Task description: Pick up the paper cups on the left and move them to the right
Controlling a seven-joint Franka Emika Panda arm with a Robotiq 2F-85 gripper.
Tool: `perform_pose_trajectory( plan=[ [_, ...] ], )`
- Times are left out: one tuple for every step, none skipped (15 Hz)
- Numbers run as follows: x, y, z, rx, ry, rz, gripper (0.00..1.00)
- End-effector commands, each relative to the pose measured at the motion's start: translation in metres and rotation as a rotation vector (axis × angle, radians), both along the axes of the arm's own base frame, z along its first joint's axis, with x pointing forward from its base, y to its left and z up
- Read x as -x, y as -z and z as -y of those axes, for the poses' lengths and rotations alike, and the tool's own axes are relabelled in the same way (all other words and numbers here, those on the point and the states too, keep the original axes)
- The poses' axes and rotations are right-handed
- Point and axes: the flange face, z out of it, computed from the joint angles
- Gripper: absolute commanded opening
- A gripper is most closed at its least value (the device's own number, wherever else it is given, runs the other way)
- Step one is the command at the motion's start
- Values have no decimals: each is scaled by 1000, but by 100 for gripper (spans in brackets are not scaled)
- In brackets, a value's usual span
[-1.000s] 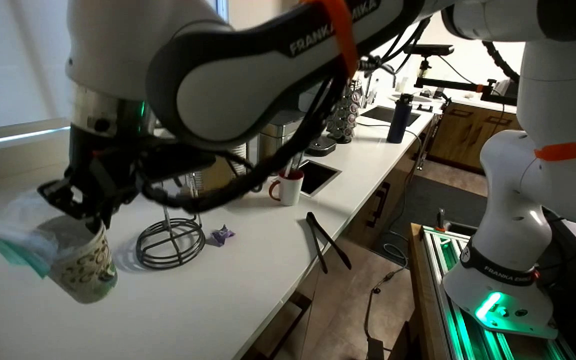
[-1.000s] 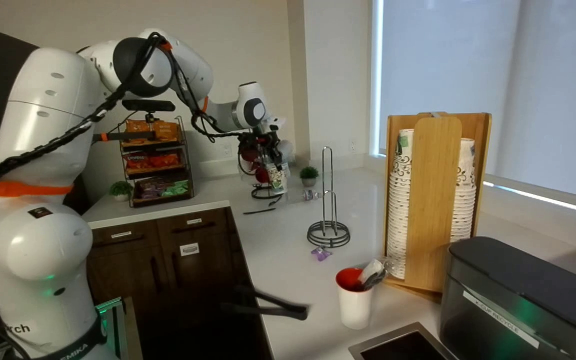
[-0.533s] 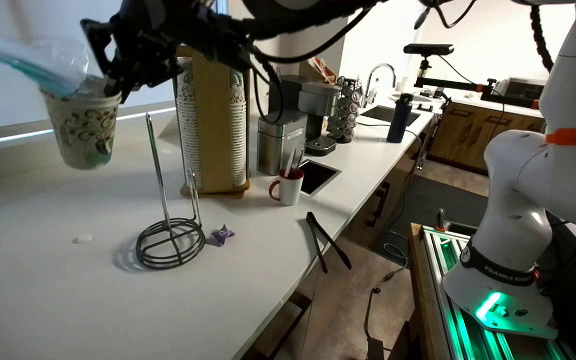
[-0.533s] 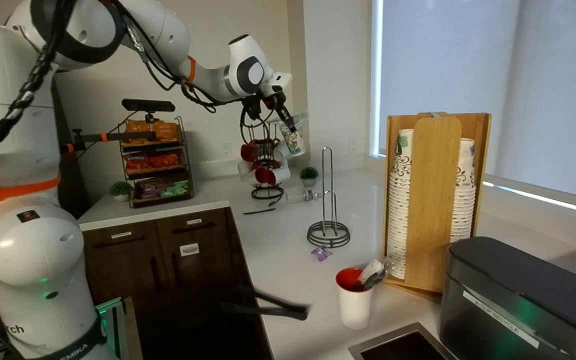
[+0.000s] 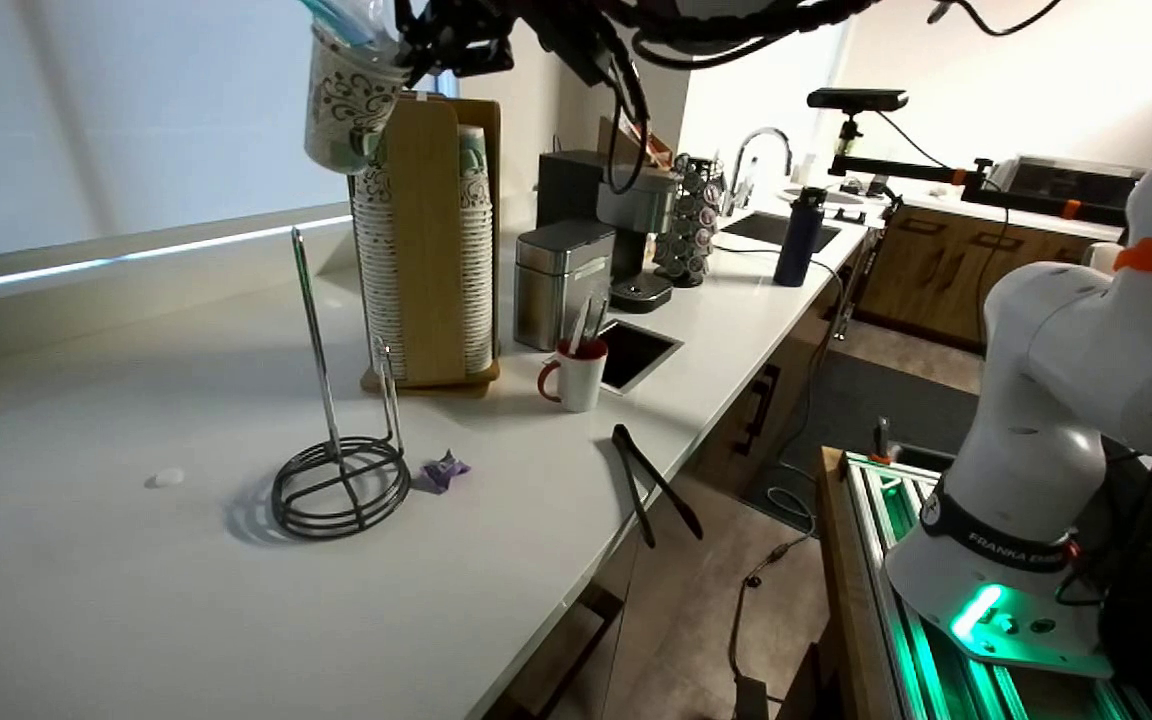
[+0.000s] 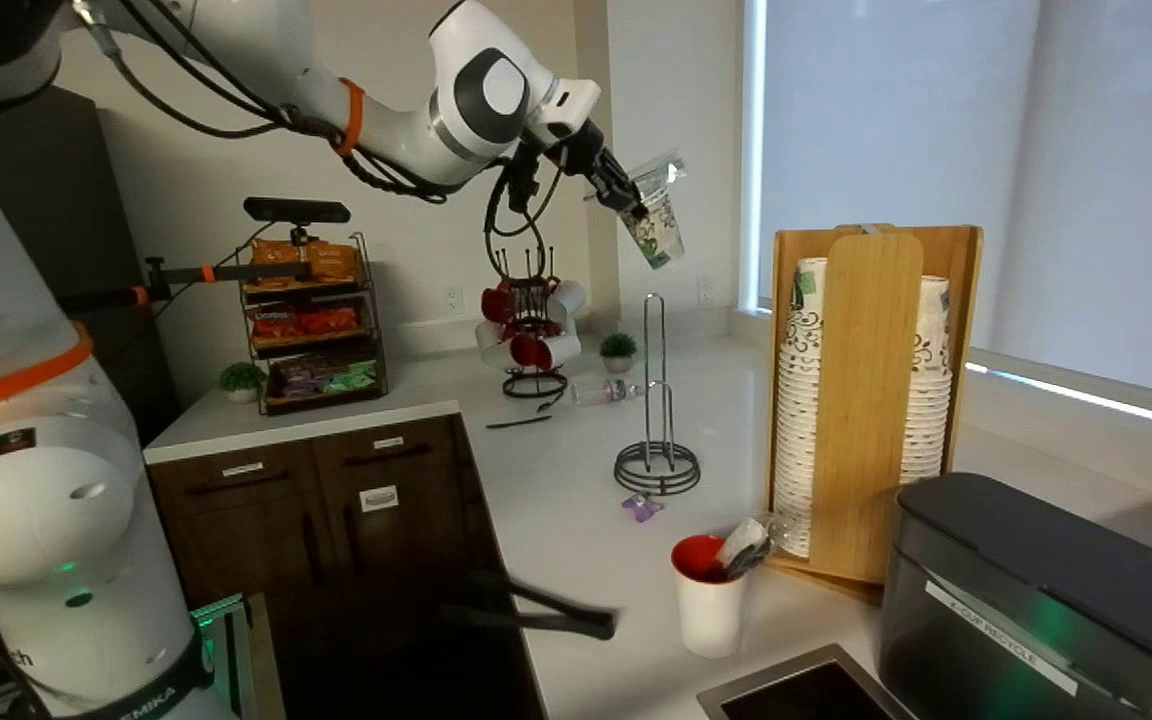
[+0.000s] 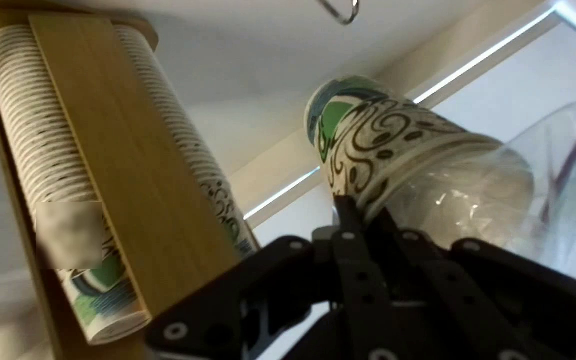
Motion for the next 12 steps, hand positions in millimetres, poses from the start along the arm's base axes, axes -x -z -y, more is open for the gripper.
perform_pose_trajectory(
  plan=[
    [5, -1, 12, 2, 41, 12, 10],
    [8, 1, 21, 4, 68, 17, 10],
    [9, 3, 24, 3, 79, 17, 10],
    [9, 5, 24, 2, 82, 14, 10],
    [9, 6, 22, -1, 82, 13, 10],
    [9, 6, 20, -2, 81, 14, 10],
    [9, 6, 19, -3, 80, 14, 10],
    [9, 6, 19, -3, 80, 14, 10],
    [9, 6, 19, -3, 80, 14, 10],
    [9, 6, 19, -4, 81, 14, 2],
    [8, 5, 24, -12, 100, 21, 2],
    [6, 2, 34, -26, 125, 29, 2]
  ],
)
